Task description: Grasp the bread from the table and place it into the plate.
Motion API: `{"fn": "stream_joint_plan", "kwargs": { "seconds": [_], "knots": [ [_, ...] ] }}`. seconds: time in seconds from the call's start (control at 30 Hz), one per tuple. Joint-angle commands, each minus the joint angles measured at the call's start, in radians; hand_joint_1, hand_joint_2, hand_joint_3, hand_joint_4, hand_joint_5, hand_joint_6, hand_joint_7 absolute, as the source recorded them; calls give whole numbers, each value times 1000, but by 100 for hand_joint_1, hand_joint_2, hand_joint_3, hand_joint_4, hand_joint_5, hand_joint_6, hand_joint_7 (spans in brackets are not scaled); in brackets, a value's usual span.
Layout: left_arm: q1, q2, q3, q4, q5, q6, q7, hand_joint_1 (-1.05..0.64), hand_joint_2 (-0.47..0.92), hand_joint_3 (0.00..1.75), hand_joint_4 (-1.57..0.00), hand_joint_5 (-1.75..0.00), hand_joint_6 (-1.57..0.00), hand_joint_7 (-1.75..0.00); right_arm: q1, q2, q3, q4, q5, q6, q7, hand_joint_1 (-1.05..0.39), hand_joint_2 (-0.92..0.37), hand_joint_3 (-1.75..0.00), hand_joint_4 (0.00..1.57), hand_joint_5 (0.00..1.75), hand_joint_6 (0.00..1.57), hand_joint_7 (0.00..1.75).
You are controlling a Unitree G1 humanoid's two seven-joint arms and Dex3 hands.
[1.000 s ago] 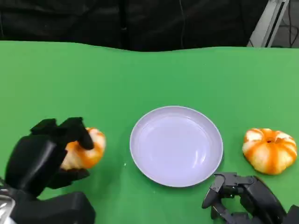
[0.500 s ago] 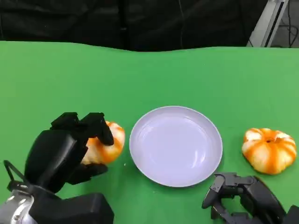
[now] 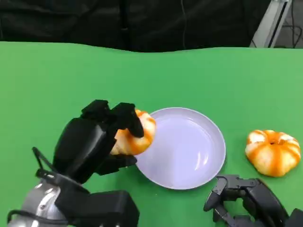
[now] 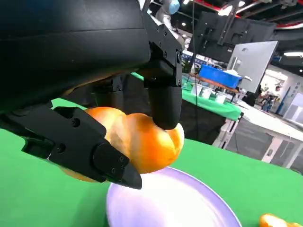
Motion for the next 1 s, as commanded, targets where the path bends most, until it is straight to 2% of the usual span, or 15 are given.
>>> {"fn": "stream_joint_plan", "kwargs": {
  "seconds": [0.03,0.3,0.63,0.77,1.0],
  "knots": [
    [-44,-10,-23,31,3,-4,-8,-6,80,0,-58,-175,-49,-172,1,-4,-2,4,-3,-14,-9,-13,-59,-102,82,149,85,118],
    [-146,-53,-91,152,0,-17,-33,-4,79,0,-54,-175,-48,-171,13,0,6,-10,-31,-17,-38,-14,-60,-99,83,145,88,113],
    [-209,-68,-128,257,-2,-47,-10,-5,78,0,-55,-175,-50,-170,31,-4,23,-45,-42,2,-63,-14,-61,-98,83,144,89,110],
    [-292,-117,-158,426,-31,-69,-33,-5,79,0,-54,-175,-53,-163,37,-3,27,-52,-31,11,-53,-16,-61,-98,82,144,89,110],
    [-394,-148,-180,641,-42,-146,-5,-6,79,0,-50,-175,-54,-157,33,-1,27,-49,-25,17,-49,-16,-61,-96,82,147,90,109]
  ]
}}
